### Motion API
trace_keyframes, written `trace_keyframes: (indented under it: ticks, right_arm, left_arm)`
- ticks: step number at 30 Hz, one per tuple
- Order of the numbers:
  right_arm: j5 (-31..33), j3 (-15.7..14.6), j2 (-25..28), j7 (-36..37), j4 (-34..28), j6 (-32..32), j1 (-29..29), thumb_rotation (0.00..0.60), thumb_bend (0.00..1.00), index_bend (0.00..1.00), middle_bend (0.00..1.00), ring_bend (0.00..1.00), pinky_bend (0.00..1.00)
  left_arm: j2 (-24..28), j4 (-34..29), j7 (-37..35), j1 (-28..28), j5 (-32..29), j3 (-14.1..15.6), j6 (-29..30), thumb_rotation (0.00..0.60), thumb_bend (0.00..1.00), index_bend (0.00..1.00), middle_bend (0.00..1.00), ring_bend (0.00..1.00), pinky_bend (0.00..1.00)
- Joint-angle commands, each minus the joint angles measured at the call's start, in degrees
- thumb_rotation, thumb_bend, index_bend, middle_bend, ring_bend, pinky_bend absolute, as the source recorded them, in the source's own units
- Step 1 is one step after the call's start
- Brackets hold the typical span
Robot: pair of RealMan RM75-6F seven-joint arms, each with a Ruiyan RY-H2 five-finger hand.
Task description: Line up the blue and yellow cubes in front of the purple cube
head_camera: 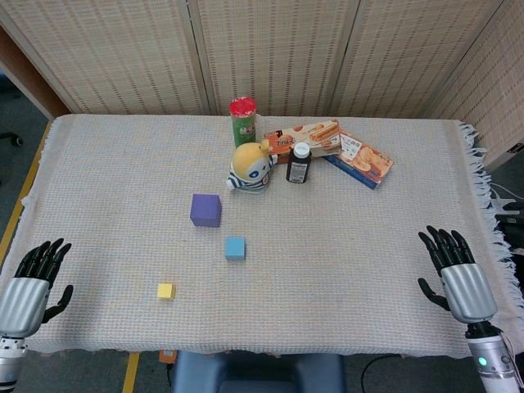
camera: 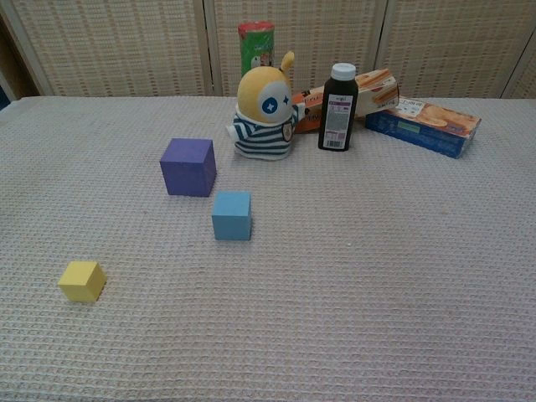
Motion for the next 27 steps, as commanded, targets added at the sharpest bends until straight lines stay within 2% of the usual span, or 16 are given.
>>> trace_keyframes:
  ticks: [1, 5, 6, 7, 8, 10, 12, 13, 16, 21, 27]
  right_arm:
    - [-0.1, -0.1, 0.1, 0.0, -0.1, 0.0, 0.0, 0.6, 0.07, 0.0, 0.0, 0.0, 0.0]
    - [0.3, -0.1, 0.9, 0.4, -0.8, 0.4, -0.4, 0.6, 0.07, 0.0, 0.0, 0.0, 0.0]
    - [0.3, 0.0, 1.0, 0.4, -1.0, 0.6, -0.5, 0.6, 0.07, 0.0, 0.0, 0.0, 0.0]
    - [0.3, 0.0, 1.1, 0.3, -1.0, 0.8, -0.6, 0.6, 0.07, 0.0, 0.0, 0.0, 0.0]
    - [0.3, 0.0, 1.1, 0.2, -1.1, 0.9, -0.7, 0.6, 0.07, 0.0, 0.0, 0.0, 0.0]
    - [0.2, -0.2, 1.4, 0.1, -1.4, 0.7, -0.7, 0.6, 0.07, 0.0, 0.0, 0.0, 0.0]
    - [0.3, -0.3, 1.7, 0.3, -1.9, 0.4, -0.7, 0.6, 0.07, 0.0, 0.0, 0.0, 0.0]
    - [0.2, -0.4, 1.9, 0.4, -2.0, 0.3, -0.7, 0.6, 0.07, 0.0, 0.0, 0.0, 0.0]
    - [0.2, -0.6, 2.3, 0.4, -2.5, 0.4, -0.9, 0.6, 0.07, 0.0, 0.0, 0.0, 0.0]
    - [0.8, -0.4, 2.6, 1.2, -3.0, 0.0, -0.8, 0.6, 0.07, 0.0, 0.0, 0.0, 0.0]
    - [2.3, 0.2, 3.0, 2.1, -2.6, -0.9, -0.6, 0.6, 0.07, 0.0, 0.0, 0.0, 0.0]
  left_arm:
    - [-0.1, -0.1, 0.0, -0.2, 0.4, 0.2, -0.3, 0.6, 0.43, 0.0, 0.0, 0.0, 0.11]
    - [-2.5, -1.6, -0.1, -1.4, 0.5, 0.0, -1.8, 0.6, 0.42, 0.0, 0.01, 0.0, 0.2]
    - [-3.4, -2.0, 0.7, -1.9, 1.0, -0.1, -2.2, 0.6, 0.42, 0.0, 0.04, 0.02, 0.25]
    - [-4.7, -2.4, 2.5, -3.0, 1.9, -0.3, -2.8, 0.6, 0.42, 0.0, 0.11, 0.08, 0.34]
    - [-5.8, -2.6, 4.1, -3.9, 2.9, -0.4, -3.5, 0.6, 0.41, 0.0, 0.23, 0.2, 0.48]
    - [-7.6, -3.9, 8.7, -6.2, 3.4, -0.4, -7.4, 0.6, 0.41, 0.0, 0.62, 0.63, 0.87]
    - [-9.2, -5.5, 12.8, -8.4, 2.6, -1.2, -10.9, 0.6, 0.41, 0.0, 0.85, 0.86, 1.0]
    - [-10.2, -6.1, 14.7, -9.3, 1.9, -1.8, -12.2, 0.6, 0.41, 0.02, 0.92, 0.93, 1.0]
    - [-11.8, -9.9, 20.2, -12.4, -1.6, -2.9, -18.5, 0.6, 0.41, 0.05, 1.0, 1.0, 1.0]
    - [-12.4, -14.9, 28.7, -16.9, -9.4, -5.3, -26.9, 0.6, 0.4, 0.04, 1.0, 1.0, 1.0]
    - [-17.2, -13.8, 34.9, -22.5, -17.6, -8.3, -32.5, 0.6, 0.38, 0.11, 1.0, 1.0, 1.0]
